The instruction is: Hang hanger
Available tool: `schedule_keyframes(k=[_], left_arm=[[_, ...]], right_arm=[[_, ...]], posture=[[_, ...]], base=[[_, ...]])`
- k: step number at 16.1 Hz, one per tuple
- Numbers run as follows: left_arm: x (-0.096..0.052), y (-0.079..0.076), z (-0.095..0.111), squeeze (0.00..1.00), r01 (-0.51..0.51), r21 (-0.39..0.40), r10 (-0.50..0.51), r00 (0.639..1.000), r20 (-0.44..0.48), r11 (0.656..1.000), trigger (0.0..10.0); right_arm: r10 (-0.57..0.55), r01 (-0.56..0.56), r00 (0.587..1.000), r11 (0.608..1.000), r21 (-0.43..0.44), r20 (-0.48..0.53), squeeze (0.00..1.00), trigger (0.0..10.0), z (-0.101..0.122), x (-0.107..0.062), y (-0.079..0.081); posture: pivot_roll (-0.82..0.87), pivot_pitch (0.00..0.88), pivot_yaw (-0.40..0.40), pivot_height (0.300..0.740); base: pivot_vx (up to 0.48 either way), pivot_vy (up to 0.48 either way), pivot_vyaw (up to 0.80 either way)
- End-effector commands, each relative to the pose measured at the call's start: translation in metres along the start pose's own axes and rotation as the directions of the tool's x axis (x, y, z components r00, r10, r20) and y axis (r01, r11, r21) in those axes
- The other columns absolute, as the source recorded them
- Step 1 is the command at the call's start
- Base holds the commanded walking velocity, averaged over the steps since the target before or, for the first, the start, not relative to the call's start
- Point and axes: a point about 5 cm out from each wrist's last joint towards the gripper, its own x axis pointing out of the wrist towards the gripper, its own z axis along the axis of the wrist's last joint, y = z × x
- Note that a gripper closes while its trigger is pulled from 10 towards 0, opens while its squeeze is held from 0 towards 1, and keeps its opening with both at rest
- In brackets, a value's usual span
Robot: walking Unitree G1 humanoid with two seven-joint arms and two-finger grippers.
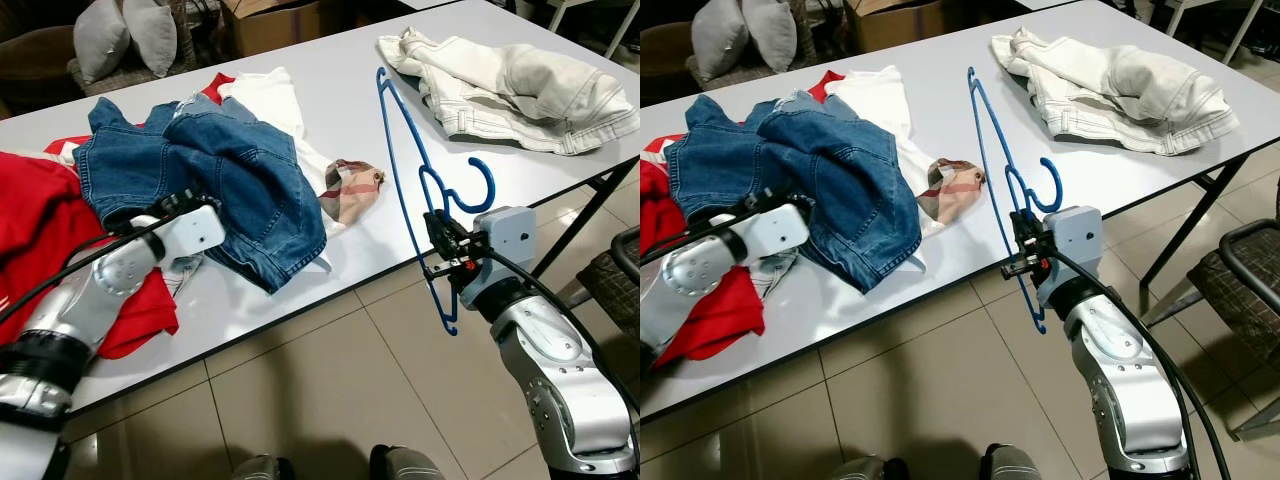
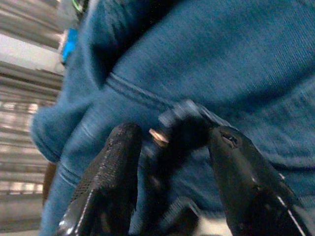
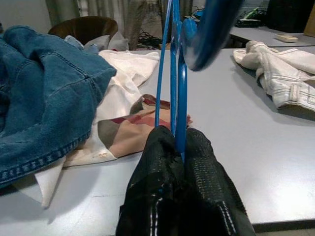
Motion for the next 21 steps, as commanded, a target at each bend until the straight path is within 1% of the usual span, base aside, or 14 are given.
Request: schedule_keyframes(k=[1,4,5,6,7,8,10,13,16,17,18,19,20,21], left_arm=[[0.003,0.006,0.002,0.00,-0.011,0.009,0.011,1.000,0.003,1.000,1.1],[0.006,0.007,0.000,0.00,0.007,0.032,-0.006,1.000,-0.011,0.999,0.9],[0.007,0.007,-0.001,0.00,0.028,0.042,-0.027,0.999,-0.021,0.999,0.5],[0.008,0.005,-0.007,0.00,0.079,0.059,-0.076,0.995,-0.060,0.995,0.0],[0.008,0.004,-0.011,0.00,0.107,0.076,-0.101,0.992,-0.082,0.991,0.0],[0.008,0.005,-0.012,0.00,0.112,0.083,-0.104,0.990,-0.092,0.990,0.2],[0.009,0.013,-0.016,0.00,0.116,0.103,-0.104,0.988,-0.114,0.988,0.0],[0.010,0.017,-0.017,0.00,0.124,0.111,-0.110,0.986,-0.125,0.986,0.0],[0.011,0.017,-0.017,0.00,0.127,0.104,-0.114,0.986,-0.122,0.986,0.0],[0.012,0.020,-0.015,0.00,0.103,0.067,-0.096,0.990,-0.103,0.992,0.0],[0.012,0.020,-0.015,0.00,0.103,0.067,-0.096,0.990,-0.103,0.992,0.0],[0.016,0.026,-0.008,0.00,0.057,-0.029,-0.059,0.996,-0.063,0.998,0.0],[0.022,0.046,0.008,0.00,-0.047,-0.215,0.050,0.999,0.009,0.976,0.0],[0.023,0.053,0.012,0.00,-0.075,-0.237,0.082,0.996,0.019,0.969,0.0]], right_arm=[[0.004,-0.004,1.000,1.000,-0.008,0.006,0.00,10.0,0.000,0.000,0.001],[0.000,0.000,1.000,1.000,-0.012,0.007,0.00,10.0,0.000,-0.001,0.000],[-0.001,0.001,1.000,1.000,-0.014,0.006,0.00,10.0,0.000,-0.001,0.000],[-0.003,0.003,1.000,1.000,-0.017,0.005,0.00,10.0,-0.001,-0.001,0.000],[-0.004,0.004,1.000,1.000,-0.019,0.005,0.00,10.0,-0.001,-0.001,-0.001],[-0.004,0.004,1.000,1.000,-0.021,0.006,0.00,10.0,0.000,-0.001,-0.001],[-0.004,0.004,1.000,1.000,-0.023,0.008,0.00,10.0,0.000,0.000,-0.002],[-0.003,0.003,1.000,1.000,-0.022,0.010,0.00,10.0,0.000,0.001,-0.002],[-0.003,0.003,1.000,1.000,-0.021,0.012,0.00,10.0,0.000,0.000,-0.002],[0.011,-0.010,1.000,1.000,-0.017,0.018,0.00,10.0,0.001,-0.002,-0.001],[0.011,-0.010,1.000,1.000,-0.017,0.018,0.00,10.0,0.001,-0.002,-0.001],[0.086,-0.085,0.996,0.996,-0.001,0.027,0.00,10.0,0.003,-0.006,0.003],[0.277,-0.277,0.961,0.961,0.001,0.006,0.00,10.0,0.007,-0.019,0.014],[0.316,-0.316,0.949,0.949,0.010,-0.003,0.00,10.0,0.008,-0.022,0.017]], posture=[[-0.12,0.095,0.098,0.740],[-0.12,0.093,0.104,0.740],[-0.13,0.091,0.107,0.740],[-0.13,0.090,0.107,0.740],[-0.13,0.090,0.108,0.740],[-0.13,0.090,0.107,0.740],[-0.13,0.088,0.105,0.740],[-0.12,0.086,0.106,0.740],[-0.12,0.084,0.109,0.740],[-0.12,0.081,0.112,0.740],[-0.12,0.081,0.112,0.740],[-0.12,0.080,0.112,0.740],[-0.13,0.077,0.110,0.740],[-0.13,0.075,0.109,0.740]], base=[[0.000,0.000,0.00],[0.000,0.000,0.00],[0.000,0.000,0.00],[0.000,0.000,0.00],[0.000,0.000,0.00],[0.000,0.000,0.00],[0.000,0.000,0.00],[0.000,0.000,0.00],[0.000,0.000,0.00],[0.000,0.000,0.00],[0.000,0.000,0.00],[0.000,0.000,0.00],[0.000,0.000,0.00],[0.000,0.000,0.00]])
